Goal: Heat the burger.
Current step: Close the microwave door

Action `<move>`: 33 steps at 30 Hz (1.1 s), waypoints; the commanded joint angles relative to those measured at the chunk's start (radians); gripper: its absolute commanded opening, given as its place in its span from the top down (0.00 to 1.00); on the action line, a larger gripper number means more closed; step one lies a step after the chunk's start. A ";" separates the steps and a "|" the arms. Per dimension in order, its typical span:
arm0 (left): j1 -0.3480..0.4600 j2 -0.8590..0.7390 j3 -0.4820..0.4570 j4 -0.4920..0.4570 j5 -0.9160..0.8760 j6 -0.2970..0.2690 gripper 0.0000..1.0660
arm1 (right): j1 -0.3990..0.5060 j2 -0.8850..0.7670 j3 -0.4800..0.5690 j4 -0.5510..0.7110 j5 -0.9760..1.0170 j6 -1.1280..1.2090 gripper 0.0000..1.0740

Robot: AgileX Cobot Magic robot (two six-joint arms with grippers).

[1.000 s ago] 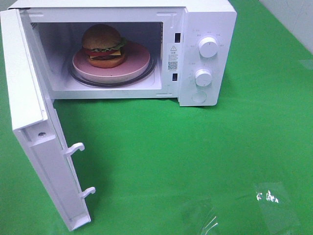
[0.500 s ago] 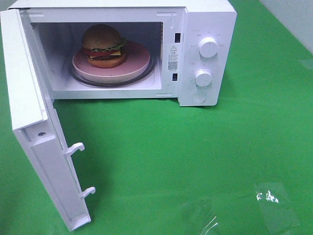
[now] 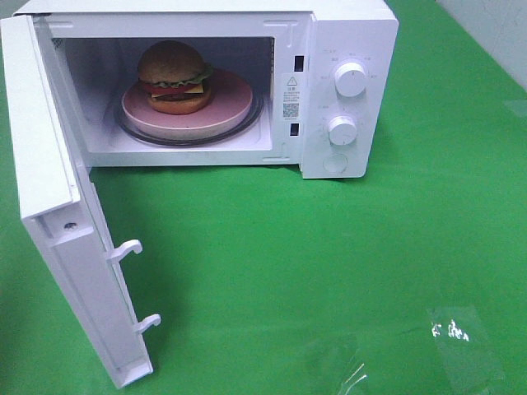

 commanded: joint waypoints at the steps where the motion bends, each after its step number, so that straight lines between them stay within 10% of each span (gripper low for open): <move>1: 0.001 0.033 0.089 0.001 -0.207 -0.005 1.00 | -0.005 -0.025 0.003 -0.002 -0.013 0.007 0.32; 20: 0.001 0.366 0.299 0.008 -0.836 -0.029 1.00 | -0.005 -0.025 0.003 -0.002 -0.013 0.007 0.32; 33: 0.001 0.649 0.299 0.222 -1.073 -0.228 1.00 | -0.005 -0.025 0.003 -0.002 -0.013 0.007 0.32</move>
